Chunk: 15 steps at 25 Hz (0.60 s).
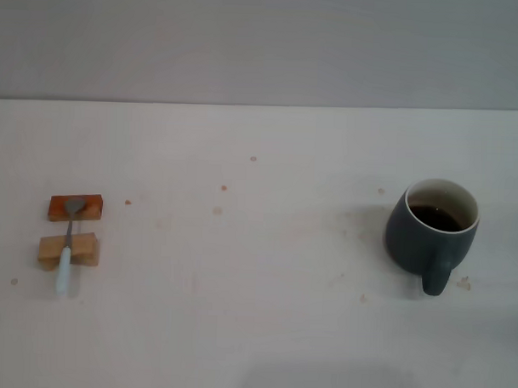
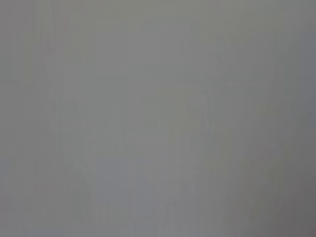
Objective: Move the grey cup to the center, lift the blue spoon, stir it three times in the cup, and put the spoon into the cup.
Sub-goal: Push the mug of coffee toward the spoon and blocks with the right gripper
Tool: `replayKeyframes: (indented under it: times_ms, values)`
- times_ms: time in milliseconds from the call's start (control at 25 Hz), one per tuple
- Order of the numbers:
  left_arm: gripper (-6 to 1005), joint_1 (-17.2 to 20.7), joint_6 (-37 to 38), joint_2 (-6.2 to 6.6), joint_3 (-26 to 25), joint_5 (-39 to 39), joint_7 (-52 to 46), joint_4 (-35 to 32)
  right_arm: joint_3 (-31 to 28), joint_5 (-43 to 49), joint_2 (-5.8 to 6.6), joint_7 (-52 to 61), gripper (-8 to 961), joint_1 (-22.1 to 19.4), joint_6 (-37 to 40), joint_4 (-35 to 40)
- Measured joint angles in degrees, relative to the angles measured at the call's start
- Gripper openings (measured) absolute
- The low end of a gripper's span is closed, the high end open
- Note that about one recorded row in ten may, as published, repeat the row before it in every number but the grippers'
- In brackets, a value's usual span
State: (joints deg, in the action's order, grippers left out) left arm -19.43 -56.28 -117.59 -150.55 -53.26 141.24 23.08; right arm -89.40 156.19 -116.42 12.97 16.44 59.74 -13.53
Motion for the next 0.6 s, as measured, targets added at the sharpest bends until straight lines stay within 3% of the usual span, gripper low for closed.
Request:
replayKeyframes:
  times_ms: [280, 520, 600]
  values:
    - [682, 0.1, -0.24, 0.0, 0.0, 0.0, -0.13, 0.03, 0.13, 0.81, -0.42, 0.03, 124, -0.16, -0.12, 0.1]
    - [682, 0.1, -0.31, 0.0, 0.0, 0.01, -0.15, 0.04, 2.24, 0.87, -0.97, 0.12, -2, 0.08, -0.23, 0.1]
    - [682, 0.12, -0.32, 0.0, 0.0, 0.07, -0.17, 0.04, 3.15, 0.87, -1.0, 0.19, -2, 0.29, -0.37, 0.1]
